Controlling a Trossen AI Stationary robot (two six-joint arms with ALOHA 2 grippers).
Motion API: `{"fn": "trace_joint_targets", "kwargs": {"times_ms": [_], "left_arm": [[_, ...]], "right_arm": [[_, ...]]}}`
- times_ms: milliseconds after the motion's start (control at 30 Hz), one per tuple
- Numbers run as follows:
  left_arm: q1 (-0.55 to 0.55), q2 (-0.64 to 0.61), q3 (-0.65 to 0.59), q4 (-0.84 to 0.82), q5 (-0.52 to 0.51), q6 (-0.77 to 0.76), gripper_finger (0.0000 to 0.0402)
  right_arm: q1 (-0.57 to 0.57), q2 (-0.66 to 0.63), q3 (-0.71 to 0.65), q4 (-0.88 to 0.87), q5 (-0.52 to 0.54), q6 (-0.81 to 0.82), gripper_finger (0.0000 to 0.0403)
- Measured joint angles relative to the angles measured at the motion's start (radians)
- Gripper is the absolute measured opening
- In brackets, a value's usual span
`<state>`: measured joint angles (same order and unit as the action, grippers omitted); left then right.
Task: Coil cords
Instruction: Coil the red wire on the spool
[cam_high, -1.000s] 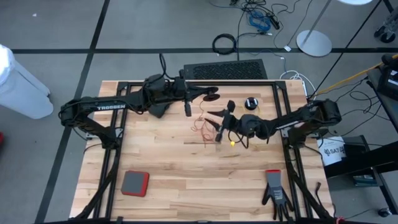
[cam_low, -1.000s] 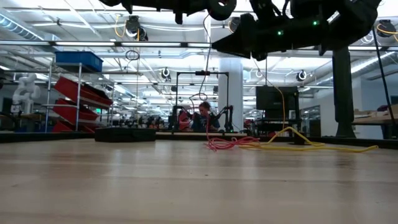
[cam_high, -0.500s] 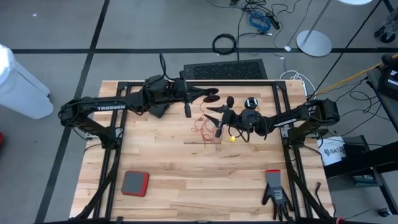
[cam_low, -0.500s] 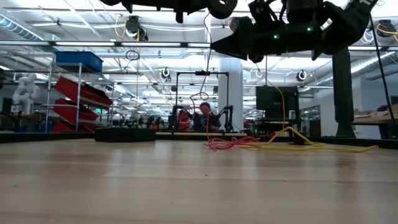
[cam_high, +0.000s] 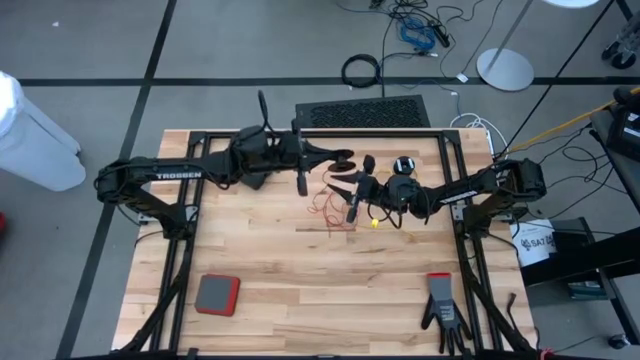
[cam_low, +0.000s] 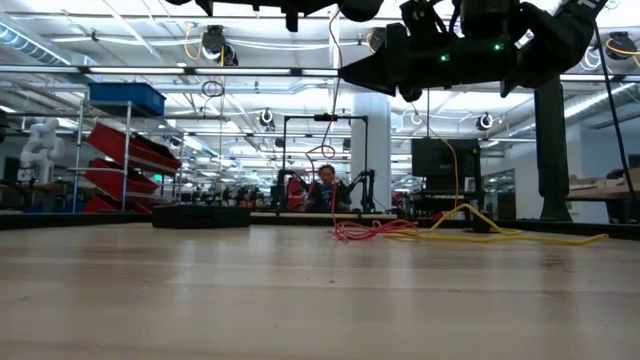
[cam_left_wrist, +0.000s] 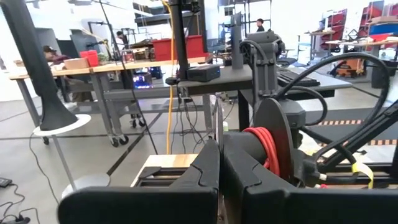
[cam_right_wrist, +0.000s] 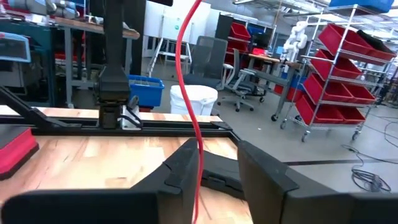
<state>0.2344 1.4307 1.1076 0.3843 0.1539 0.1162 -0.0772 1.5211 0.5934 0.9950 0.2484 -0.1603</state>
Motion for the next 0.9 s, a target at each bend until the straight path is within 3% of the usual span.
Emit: {"fn": "trace_joint_targets", "kwargs": {"times_ms": [267, 533, 900], "left_arm": [[-0.021, 0.025, 0.0, 0.003, 0.0, 0.001, 0.0], [-0.021, 0.038, 0.0, 0.019, 0.0, -0.005, 0.0], [-0.021, 0.038, 0.0, -0.041, 0.023, -0.003, 0.0]], "right_arm": [[0.0, 0.0, 0.0, 0.012, -0.049, 0.006, 0.0054], [0.0, 0.0, 0.001, 0.005, -0.072, 0.018, 0.0047], [0.0, -0.001, 0.001, -0.083, 0.022, 0.026, 0.0004]]}}
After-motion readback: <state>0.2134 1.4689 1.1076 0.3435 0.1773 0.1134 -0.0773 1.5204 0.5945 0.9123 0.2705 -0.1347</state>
